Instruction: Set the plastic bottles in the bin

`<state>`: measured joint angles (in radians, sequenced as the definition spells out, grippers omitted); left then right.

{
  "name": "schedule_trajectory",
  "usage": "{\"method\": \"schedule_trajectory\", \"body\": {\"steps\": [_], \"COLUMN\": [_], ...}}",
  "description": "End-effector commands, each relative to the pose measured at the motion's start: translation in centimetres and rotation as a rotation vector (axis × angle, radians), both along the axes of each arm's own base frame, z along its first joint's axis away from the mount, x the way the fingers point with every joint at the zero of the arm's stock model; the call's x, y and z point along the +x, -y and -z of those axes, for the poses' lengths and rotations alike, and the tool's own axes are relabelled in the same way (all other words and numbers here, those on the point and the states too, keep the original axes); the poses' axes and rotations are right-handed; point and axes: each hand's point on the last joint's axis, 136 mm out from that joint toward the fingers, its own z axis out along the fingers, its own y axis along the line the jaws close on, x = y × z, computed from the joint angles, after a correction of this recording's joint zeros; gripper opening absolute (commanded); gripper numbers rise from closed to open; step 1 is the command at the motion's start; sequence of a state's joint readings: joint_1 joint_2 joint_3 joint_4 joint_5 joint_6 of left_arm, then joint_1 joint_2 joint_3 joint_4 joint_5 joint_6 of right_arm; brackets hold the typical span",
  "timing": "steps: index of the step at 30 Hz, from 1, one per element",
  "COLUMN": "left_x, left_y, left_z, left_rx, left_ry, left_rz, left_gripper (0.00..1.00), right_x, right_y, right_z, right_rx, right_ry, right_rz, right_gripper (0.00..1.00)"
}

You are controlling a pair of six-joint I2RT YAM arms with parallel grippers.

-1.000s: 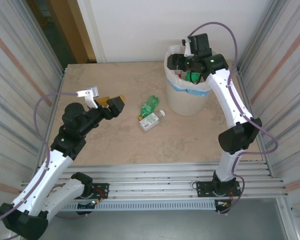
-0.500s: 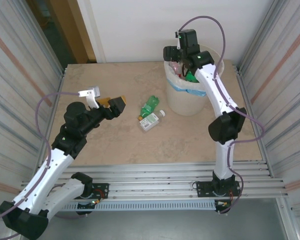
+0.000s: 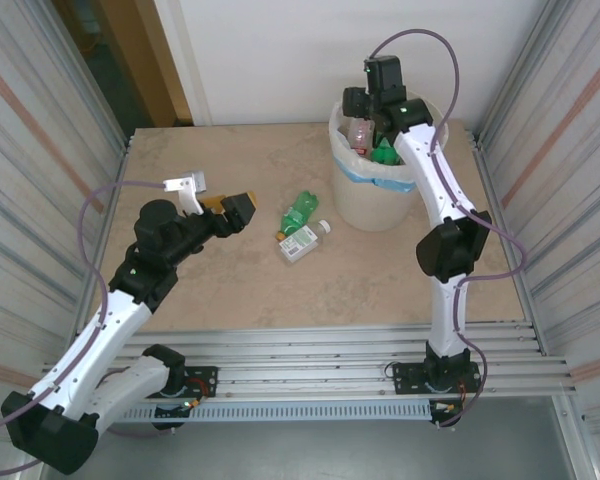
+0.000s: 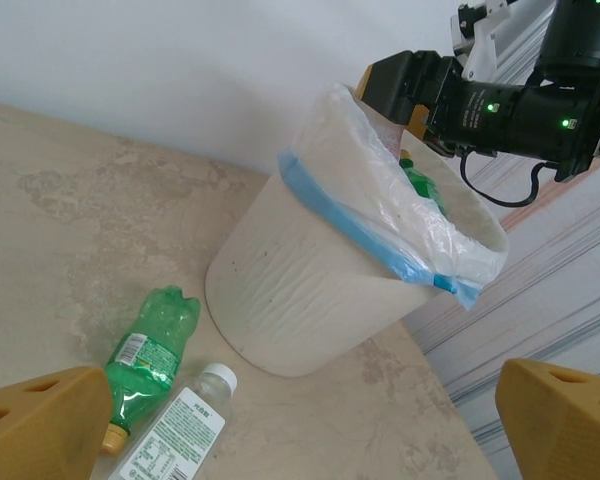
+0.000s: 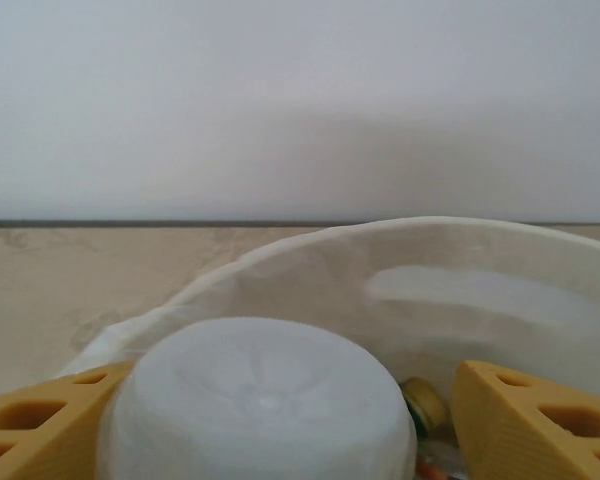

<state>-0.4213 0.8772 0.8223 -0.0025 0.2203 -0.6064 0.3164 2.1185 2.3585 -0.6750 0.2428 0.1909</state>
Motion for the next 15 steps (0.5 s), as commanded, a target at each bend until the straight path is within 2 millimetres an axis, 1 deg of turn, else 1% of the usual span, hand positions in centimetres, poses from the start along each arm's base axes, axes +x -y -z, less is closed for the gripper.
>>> {"method": "schedule_trajectory", "body": {"steps": [1, 3, 6, 9, 15], "left_x": [-0.3, -0.4, -0.4, -0.4, -0.4], "left_y": [0.4, 0.4, 0.4, 0.4, 0.5], "left_z": [-1.3, -1.3, -1.3, -1.3, -1.2], "left_rx": [-0.029, -0.029, -0.03, -0.032, -0.037], "left_ry": [0.034, 0.034, 0.032, 0.031, 0.03], "left_rz": [0.023, 0.022, 0.024, 0.024, 0.028], "left_gripper": [0.99, 0.99, 0.99, 0.99, 0.99], "right_x": [-0.6, -0.6, -0.5, -0.6, -0.4], "right_y": [1.9, 2.4, 3.1, 3.4, 3.7], "right_z": [-2.9, -2.6, -2.3, -1.6, 0.3], "right_rx": [0.023, 0.026, 0.032, 0.041, 0.107], "right_ry": [0.047, 0.037, 0.025, 0.0, -0.059], "right_rz": [0.042, 0.048, 0.059, 0.059, 0.05], "right_gripper": [0.76, 0.72, 0.62, 0.51, 0.51]}}
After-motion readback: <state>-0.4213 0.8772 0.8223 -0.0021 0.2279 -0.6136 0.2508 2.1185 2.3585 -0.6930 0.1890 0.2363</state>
